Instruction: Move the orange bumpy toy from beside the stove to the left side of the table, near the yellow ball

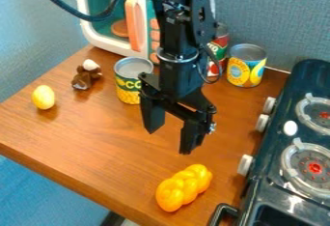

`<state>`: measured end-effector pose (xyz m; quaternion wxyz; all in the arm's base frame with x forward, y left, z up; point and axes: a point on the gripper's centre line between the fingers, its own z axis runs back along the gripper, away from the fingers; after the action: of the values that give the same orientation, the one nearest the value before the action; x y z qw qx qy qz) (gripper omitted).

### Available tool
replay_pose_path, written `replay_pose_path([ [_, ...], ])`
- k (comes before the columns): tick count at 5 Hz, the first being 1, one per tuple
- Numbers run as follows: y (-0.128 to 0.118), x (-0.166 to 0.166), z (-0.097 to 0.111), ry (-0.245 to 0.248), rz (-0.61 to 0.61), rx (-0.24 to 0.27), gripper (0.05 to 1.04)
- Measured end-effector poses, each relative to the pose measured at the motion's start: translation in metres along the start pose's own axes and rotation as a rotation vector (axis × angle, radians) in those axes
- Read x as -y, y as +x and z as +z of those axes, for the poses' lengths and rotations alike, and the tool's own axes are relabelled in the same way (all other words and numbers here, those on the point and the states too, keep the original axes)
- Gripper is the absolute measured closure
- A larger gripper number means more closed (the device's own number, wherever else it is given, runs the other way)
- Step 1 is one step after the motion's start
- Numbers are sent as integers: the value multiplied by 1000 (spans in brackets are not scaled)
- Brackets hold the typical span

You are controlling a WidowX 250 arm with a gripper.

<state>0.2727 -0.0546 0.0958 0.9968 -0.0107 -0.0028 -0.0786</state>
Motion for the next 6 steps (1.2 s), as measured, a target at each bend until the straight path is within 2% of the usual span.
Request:
replay_pose_path([
  [1, -3, 0, -8, -1, -2, -31, 79],
  [2, -5, 2, -24, -17, -63, -90, 79],
  [3, -4, 4, -30, -32, -93, -128, 79],
  [5, -7, 13, -41, -63, -141, -112, 79],
  [6, -7, 19, -50, -69, -169, -128, 79],
])
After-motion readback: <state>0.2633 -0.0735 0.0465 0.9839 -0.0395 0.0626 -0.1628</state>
